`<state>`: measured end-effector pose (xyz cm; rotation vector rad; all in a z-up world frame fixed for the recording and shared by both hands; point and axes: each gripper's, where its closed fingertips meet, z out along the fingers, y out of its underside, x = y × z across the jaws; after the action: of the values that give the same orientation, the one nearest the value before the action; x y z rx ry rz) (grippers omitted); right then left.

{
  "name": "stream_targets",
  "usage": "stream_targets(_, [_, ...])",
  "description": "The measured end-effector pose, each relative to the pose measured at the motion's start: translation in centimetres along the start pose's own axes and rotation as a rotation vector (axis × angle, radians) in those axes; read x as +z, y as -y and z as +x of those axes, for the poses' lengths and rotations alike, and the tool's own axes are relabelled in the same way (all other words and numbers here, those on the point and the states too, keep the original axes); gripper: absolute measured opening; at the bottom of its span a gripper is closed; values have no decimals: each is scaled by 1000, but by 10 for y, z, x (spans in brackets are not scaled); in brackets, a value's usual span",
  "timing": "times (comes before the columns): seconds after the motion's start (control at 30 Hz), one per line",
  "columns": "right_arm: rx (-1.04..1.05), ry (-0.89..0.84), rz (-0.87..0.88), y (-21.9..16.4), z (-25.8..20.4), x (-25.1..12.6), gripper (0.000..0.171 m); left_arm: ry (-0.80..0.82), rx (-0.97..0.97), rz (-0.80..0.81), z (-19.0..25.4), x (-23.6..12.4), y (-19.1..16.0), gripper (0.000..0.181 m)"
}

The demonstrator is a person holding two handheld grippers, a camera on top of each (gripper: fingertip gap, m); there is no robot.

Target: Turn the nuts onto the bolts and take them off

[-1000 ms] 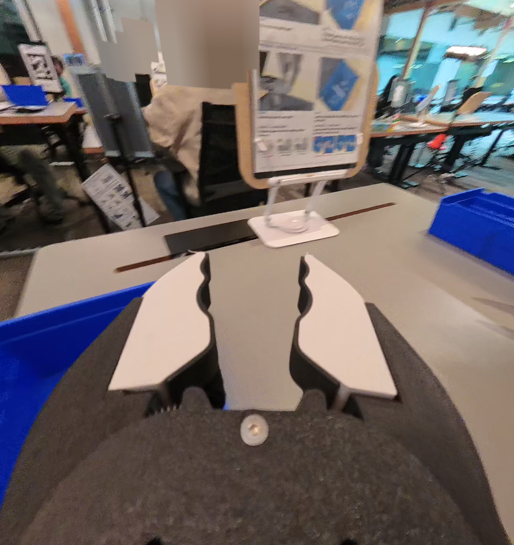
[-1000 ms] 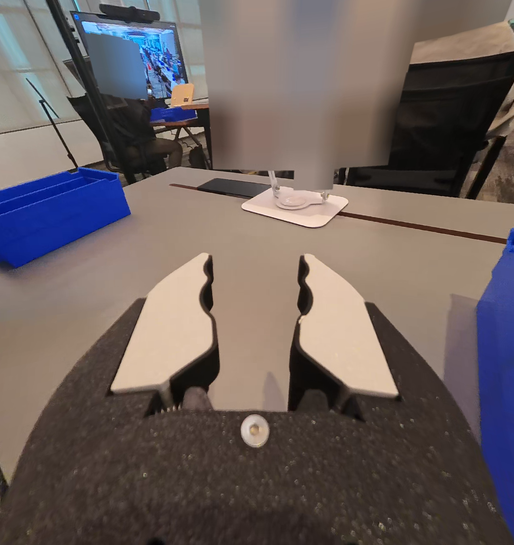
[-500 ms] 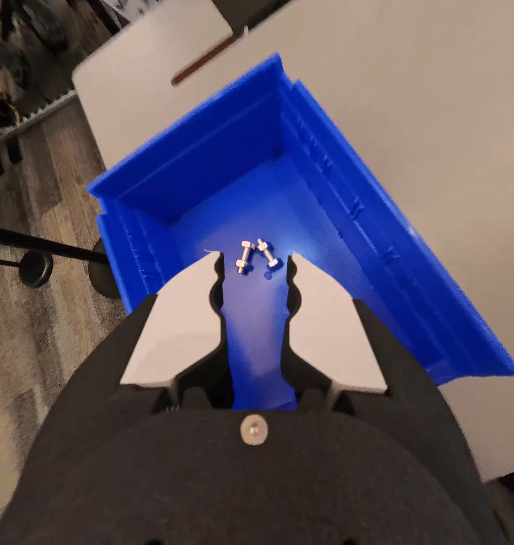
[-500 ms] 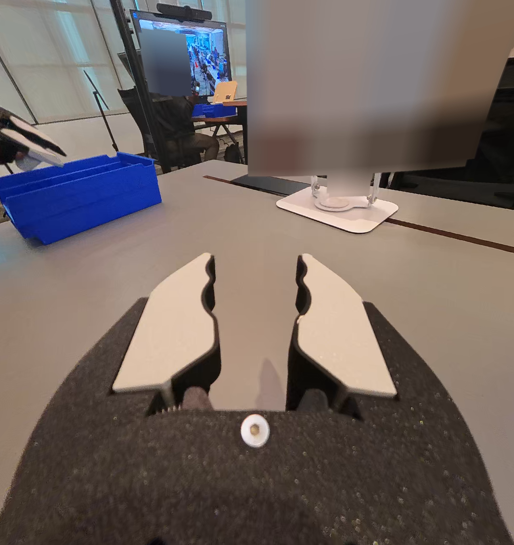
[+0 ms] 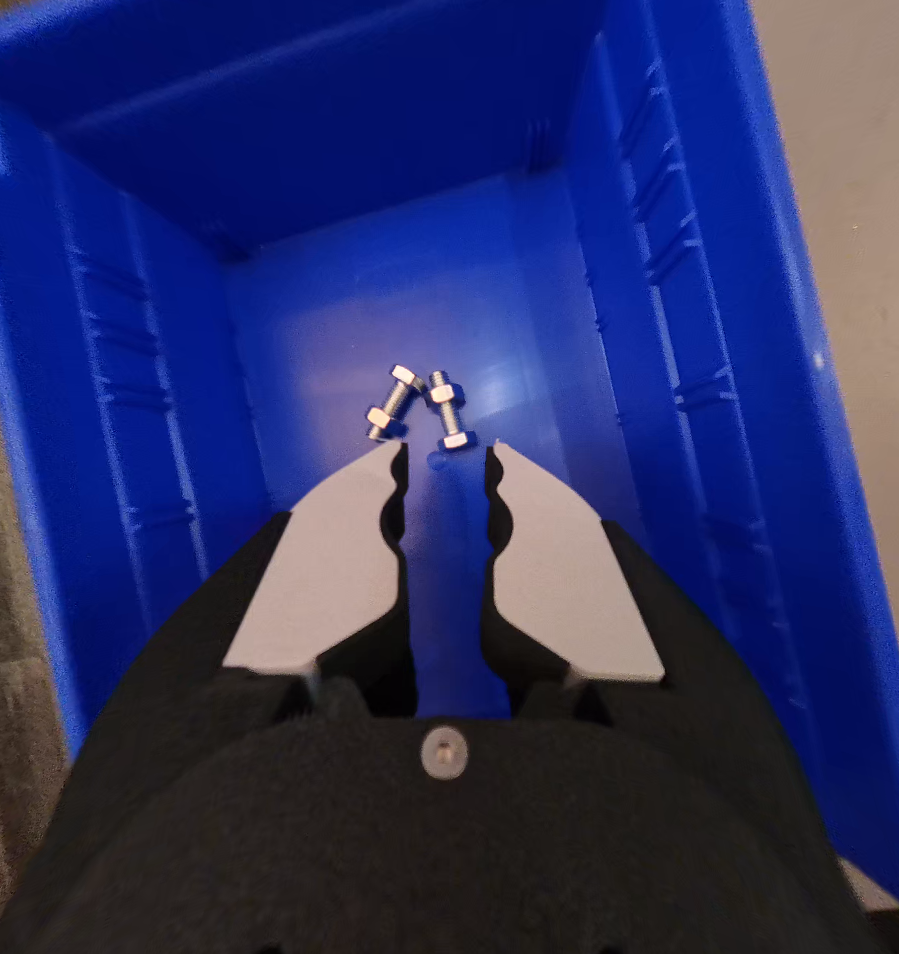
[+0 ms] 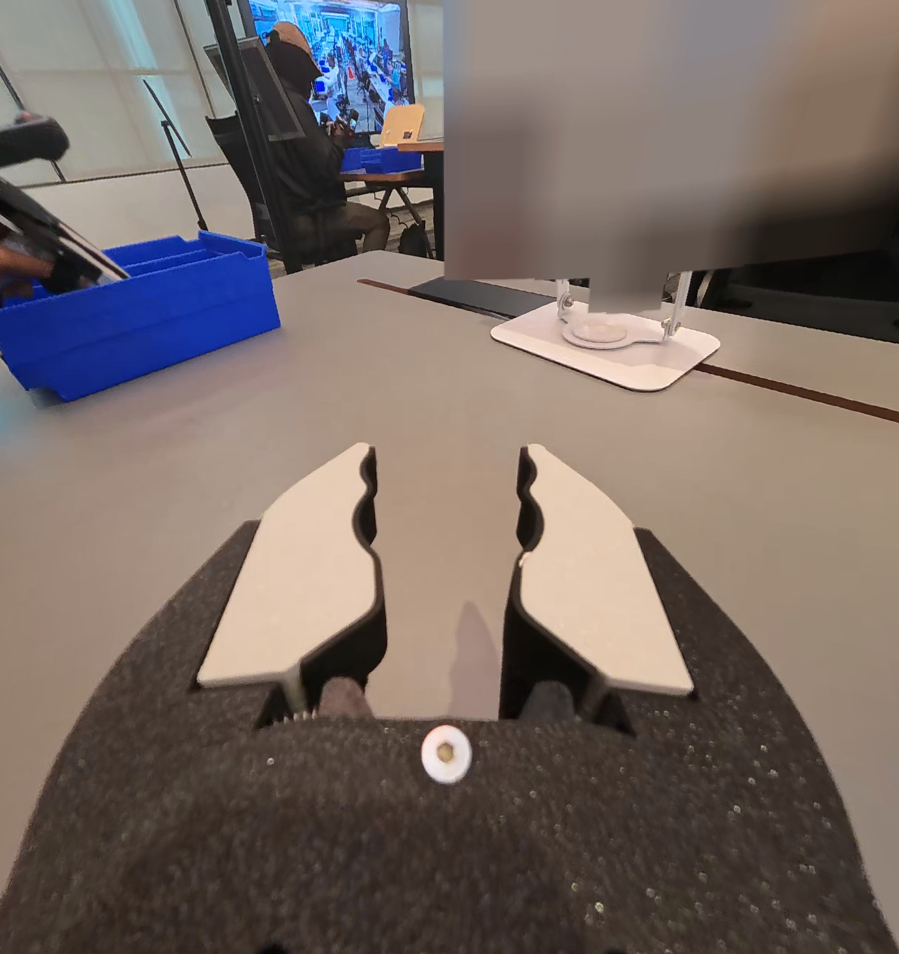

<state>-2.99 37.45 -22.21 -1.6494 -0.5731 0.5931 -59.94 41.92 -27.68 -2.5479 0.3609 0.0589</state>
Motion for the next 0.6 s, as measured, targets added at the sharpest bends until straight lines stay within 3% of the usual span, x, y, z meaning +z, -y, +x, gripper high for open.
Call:
stream_targets(0.2, [13, 11, -4, -4, 2, 0, 52, -56, -57, -91, 8, 25, -18, 30])
stream_targets(0.6, [45, 18, 13, -3, 7, -5, 51, -42, -128, -142, -1, 44, -18, 31])
